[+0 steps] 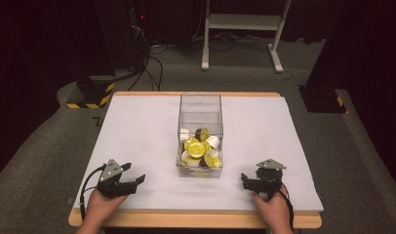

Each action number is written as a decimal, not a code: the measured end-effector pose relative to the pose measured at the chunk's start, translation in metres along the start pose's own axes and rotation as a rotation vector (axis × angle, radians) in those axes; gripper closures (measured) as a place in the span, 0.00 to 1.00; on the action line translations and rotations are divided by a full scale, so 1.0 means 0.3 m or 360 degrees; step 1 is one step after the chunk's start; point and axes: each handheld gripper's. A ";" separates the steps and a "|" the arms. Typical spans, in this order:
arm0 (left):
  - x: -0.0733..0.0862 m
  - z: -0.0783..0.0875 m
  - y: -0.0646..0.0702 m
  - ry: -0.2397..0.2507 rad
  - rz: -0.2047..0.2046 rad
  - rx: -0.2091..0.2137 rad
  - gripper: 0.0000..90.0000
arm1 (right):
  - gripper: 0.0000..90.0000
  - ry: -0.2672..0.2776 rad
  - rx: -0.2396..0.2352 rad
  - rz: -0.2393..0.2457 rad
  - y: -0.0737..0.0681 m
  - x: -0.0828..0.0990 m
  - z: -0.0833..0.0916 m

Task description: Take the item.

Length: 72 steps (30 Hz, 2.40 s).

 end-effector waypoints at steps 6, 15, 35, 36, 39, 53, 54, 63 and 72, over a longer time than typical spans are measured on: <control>-0.008 0.005 0.015 0.0017 0.0062 0.0066 0.28 | 0.09 0.0000 0.0000 0.0000 0.000 0.000 0.000; -0.023 0.010 0.029 0.0034 0.0080 0.0094 0.27 | 0.09 0.0002 0.0002 0.0000 0.000 0.000 0.000; -0.046 -0.011 0.080 0.0060 0.0016 0.0147 0.18 | 0.09 0.0003 0.0002 0.0001 0.000 0.000 0.000; -0.048 -0.013 0.085 0.0065 0.0017 0.0148 0.18 | 0.09 0.0002 0.0002 0.0000 0.000 0.000 0.000; -0.055 -0.018 0.097 0.0071 0.0026 0.0163 0.17 | 0.09 0.0002 0.0002 0.0000 0.000 0.000 0.000; -0.086 -0.035 0.143 0.0105 0.0045 0.0255 0.19 | 0.09 0.0003 0.0002 0.0001 0.000 0.000 0.000; -0.088 -0.037 0.147 0.0113 0.0054 0.0259 0.19 | 0.09 0.0002 0.0001 0.0001 0.000 0.000 0.000; -0.105 -0.059 0.175 0.0108 0.0031 0.0299 0.20 | 0.09 0.0002 0.0001 0.0001 0.000 0.000 0.000; -0.134 -0.077 0.204 0.0140 0.0046 0.0335 0.20 | 0.09 0.0002 0.0001 0.0001 0.000 0.000 0.000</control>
Point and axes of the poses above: each handheld gripper's, and its own axes: z roughly backward along the jaws, x roughly out of its underside, y roughly to its right, and after that the axes turned 2 degrees about y, right-handed
